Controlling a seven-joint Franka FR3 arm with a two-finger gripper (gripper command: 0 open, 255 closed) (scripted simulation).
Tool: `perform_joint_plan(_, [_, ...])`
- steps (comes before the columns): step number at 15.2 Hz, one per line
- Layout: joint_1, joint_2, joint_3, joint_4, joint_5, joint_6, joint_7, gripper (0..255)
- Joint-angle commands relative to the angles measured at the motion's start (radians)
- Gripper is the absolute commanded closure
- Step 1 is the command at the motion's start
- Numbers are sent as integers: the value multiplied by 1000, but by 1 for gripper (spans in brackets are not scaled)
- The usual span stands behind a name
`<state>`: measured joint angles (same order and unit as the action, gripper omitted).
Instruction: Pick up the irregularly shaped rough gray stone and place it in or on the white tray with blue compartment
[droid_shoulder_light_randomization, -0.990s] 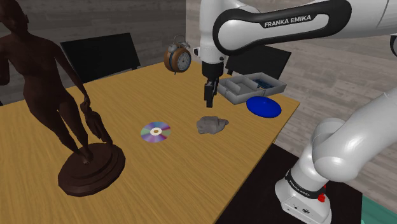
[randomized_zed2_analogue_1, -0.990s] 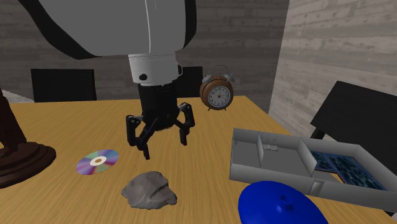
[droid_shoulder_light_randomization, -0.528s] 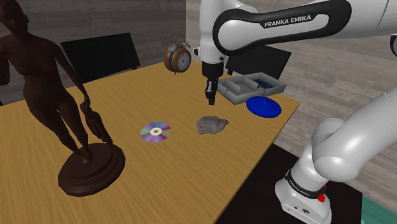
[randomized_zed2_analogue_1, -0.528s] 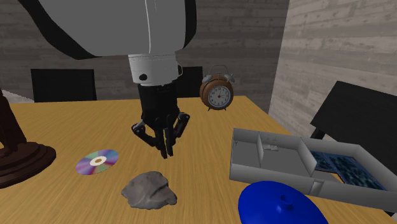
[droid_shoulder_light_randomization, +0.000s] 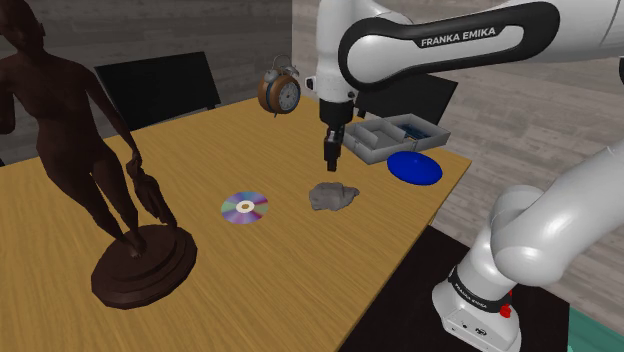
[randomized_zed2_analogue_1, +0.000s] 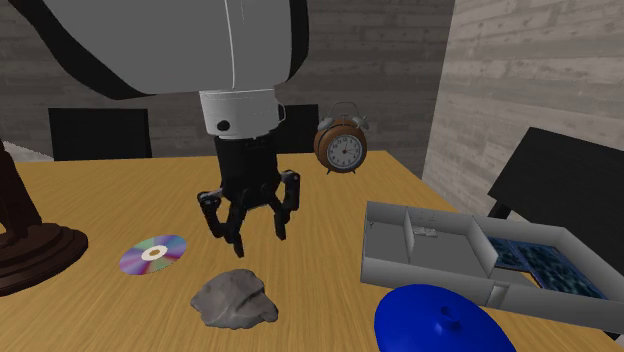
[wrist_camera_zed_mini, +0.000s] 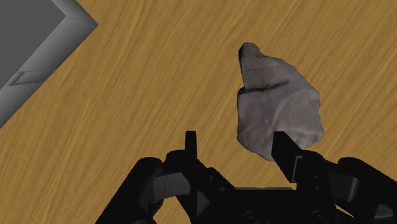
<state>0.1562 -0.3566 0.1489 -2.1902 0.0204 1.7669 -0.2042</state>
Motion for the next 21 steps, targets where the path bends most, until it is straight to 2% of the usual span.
perform_joint_plan(1, [19,-76,2,-92,8,51,-41,0])
perform_joint_plan(6, [96,-320,-1,-374,34,195,-168,0])
perform_joint_plan(14, [96,-286,5,-454,36,309,-167,0])
perform_joint_plan(21, [96,-285,5,-454,36,309,-167,0])
